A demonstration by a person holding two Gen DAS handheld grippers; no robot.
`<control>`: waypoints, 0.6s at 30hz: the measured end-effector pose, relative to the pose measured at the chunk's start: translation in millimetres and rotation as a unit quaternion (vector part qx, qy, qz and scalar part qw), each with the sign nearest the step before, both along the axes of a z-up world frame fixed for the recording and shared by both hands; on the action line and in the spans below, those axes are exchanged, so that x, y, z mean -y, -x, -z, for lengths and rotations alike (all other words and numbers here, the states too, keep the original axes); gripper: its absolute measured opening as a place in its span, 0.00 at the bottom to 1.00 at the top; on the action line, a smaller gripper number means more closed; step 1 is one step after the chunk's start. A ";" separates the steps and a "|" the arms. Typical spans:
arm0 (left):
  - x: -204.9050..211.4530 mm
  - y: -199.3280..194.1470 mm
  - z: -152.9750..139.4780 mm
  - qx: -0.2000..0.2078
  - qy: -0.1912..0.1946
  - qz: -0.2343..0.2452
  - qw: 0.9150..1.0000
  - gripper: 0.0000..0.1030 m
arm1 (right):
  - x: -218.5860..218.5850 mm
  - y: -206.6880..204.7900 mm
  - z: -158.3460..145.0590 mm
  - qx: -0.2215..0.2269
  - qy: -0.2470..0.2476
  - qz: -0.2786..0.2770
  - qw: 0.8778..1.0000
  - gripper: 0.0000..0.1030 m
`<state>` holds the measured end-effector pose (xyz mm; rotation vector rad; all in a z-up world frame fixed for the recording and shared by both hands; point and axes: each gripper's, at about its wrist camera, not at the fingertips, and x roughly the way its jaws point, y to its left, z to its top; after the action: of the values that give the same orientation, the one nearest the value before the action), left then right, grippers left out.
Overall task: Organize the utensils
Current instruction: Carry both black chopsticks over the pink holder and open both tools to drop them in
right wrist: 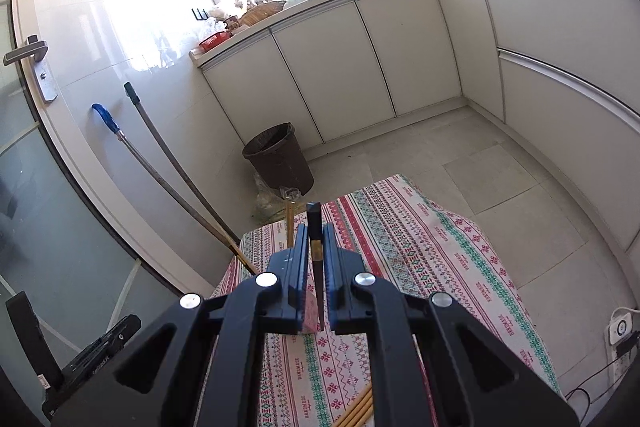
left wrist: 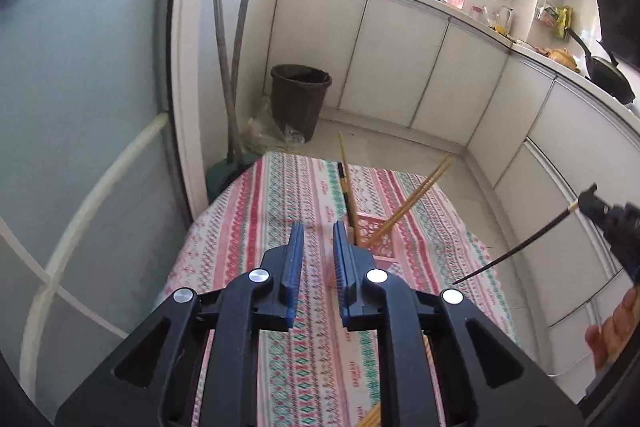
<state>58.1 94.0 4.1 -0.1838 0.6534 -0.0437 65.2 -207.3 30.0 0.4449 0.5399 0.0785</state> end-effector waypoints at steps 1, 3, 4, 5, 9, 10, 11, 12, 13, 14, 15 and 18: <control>-3.1 1.9 -0.9 0.005 -0.002 -0.004 1.000 0.14 | -3.9 -2.7 -2.0 0.004 0.003 -0.001 1.000 0.08; -11.9 2.4 -1.6 0.008 0.006 -0.009 1.000 0.14 | -15.6 -13.0 -7.8 0.014 0.008 -0.006 1.000 0.08; -16.8 1.0 -0.7 0.005 0.016 -0.010 1.000 0.14 | -20.4 -17.1 -10.1 0.018 0.009 -0.008 1.000 0.08; -20.9 -0.2 0.9 0.001 0.025 -0.011 1.000 0.14 | -27.1 -22.9 -12.8 0.023 0.011 -0.011 1.000 0.08; -29.8 -3.5 3.4 -0.007 0.039 -0.017 0.999 0.14 | -51.4 -45.1 -13.8 0.030 0.023 -0.018 0.999 0.08; -31.6 -3.5 3.4 -0.006 0.037 -0.019 0.999 0.15 | -56.5 -50.2 -11.5 0.029 0.024 -0.021 0.999 0.08; -32.6 -4.1 2.8 -0.006 0.036 -0.021 0.999 0.15 | -61.0 -54.6 -8.7 0.027 0.028 -0.022 0.999 0.08; -33.3 -5.1 2.5 -0.006 0.035 -0.022 0.999 0.15 | -66.0 -59.3 -4.7 0.025 0.031 -0.023 0.999 0.08; -31.8 -6.9 1.4 -0.007 0.036 -0.023 0.999 0.15 | -70.1 -63.5 -1.1 0.024 0.032 -0.025 0.999 0.08; -32.9 -8.0 2.4 -0.010 0.039 -0.024 0.999 0.14 | -74.1 -68.5 5.0 0.022 0.030 -0.029 0.999 0.09; -33.5 -9.1 3.4 -0.012 0.040 -0.024 0.999 0.14 | -78.0 -73.2 11.0 0.020 0.029 -0.033 0.999 0.10; -33.5 -10.5 5.7 -0.016 0.035 -0.023 0.999 0.14 | -86.8 -84.2 27.9 -0.002 0.037 -0.041 0.998 0.11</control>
<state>68.7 127.5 -1.6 -0.2684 0.6793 -0.0199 149.4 -120.5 2.1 0.3507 0.5634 0.1365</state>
